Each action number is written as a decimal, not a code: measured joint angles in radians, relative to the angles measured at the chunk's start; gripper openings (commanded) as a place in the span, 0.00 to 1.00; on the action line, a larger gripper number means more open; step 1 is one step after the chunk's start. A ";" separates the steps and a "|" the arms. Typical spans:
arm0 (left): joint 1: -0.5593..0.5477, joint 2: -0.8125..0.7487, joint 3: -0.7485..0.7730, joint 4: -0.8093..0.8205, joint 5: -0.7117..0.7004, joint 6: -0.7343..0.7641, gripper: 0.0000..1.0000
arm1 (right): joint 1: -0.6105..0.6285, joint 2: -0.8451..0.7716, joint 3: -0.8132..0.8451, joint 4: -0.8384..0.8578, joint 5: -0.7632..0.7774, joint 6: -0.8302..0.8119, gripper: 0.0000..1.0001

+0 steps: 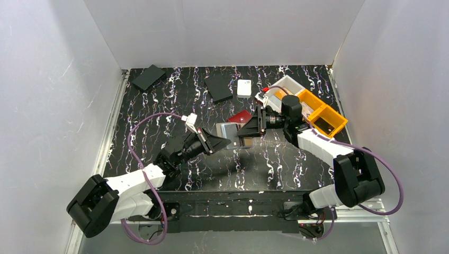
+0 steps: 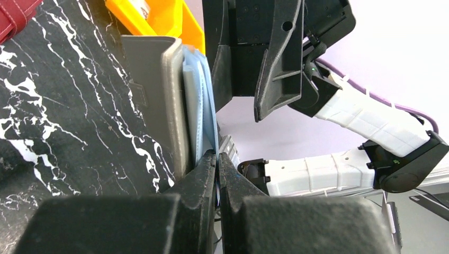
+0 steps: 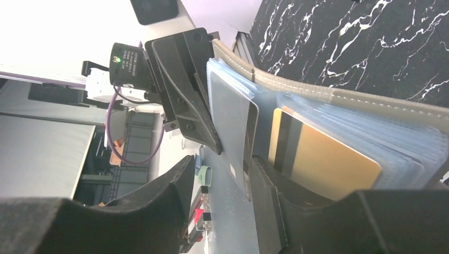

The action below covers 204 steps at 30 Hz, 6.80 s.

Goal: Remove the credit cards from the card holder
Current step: Remove the credit card from the card holder, then place the credit card in the storage box.

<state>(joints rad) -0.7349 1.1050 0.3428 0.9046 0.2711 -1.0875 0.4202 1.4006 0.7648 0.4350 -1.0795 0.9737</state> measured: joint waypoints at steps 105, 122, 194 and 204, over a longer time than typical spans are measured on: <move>0.081 0.621 0.139 -0.034 0.182 -0.028 0.37 | -0.091 0.039 -0.081 -0.469 0.357 -0.624 0.01; 0.072 0.246 0.138 -0.266 0.096 0.195 0.50 | -0.209 -0.082 0.130 -0.717 0.277 -0.938 0.01; 0.124 -0.235 0.400 -1.325 -0.176 1.114 0.98 | -0.641 0.603 0.840 -1.457 1.028 -1.952 0.01; 0.124 -0.235 0.400 -1.325 -0.179 1.114 0.98 | -0.640 0.618 0.859 -1.440 1.062 -1.921 0.13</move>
<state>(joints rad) -0.6113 0.8696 0.7429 -0.4202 0.0925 0.0269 -0.2195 2.0186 1.6238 -1.0046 -0.0174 -0.9475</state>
